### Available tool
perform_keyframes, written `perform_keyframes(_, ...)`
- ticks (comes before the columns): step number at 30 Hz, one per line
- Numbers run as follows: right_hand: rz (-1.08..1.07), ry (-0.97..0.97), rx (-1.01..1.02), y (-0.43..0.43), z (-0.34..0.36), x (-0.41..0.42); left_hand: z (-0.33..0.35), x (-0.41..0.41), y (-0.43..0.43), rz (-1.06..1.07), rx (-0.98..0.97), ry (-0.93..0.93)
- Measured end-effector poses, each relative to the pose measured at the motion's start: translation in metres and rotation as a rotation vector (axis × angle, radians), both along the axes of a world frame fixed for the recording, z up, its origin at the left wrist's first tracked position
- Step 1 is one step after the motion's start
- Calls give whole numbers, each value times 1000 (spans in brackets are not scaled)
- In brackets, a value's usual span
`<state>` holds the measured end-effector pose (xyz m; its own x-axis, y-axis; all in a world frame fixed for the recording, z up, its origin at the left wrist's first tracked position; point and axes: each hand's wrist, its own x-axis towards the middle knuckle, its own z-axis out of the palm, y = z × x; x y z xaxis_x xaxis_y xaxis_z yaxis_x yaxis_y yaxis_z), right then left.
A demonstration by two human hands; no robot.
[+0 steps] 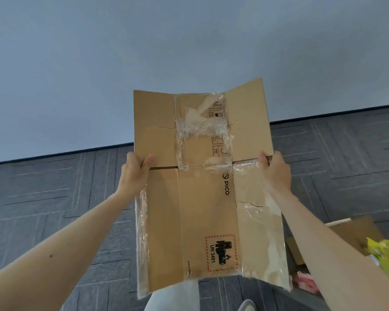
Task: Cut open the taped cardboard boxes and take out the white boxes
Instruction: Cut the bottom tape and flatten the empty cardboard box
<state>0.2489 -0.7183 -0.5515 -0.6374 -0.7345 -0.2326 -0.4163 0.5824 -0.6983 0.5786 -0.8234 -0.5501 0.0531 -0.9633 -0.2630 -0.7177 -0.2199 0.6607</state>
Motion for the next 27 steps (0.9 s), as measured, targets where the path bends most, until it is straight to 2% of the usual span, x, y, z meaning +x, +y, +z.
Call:
perform_keyframes(9,29,-108,148,-84,-182,14,-200,23,-99,-90,308,51)
perform_keyframes(19,114,-248,286,-143,-389,15,-406,33,-141,-42,421,64)
perform_keyframes(27,159,-257,369,-190,-504,3,-524,25,-190,-38,409,-10)
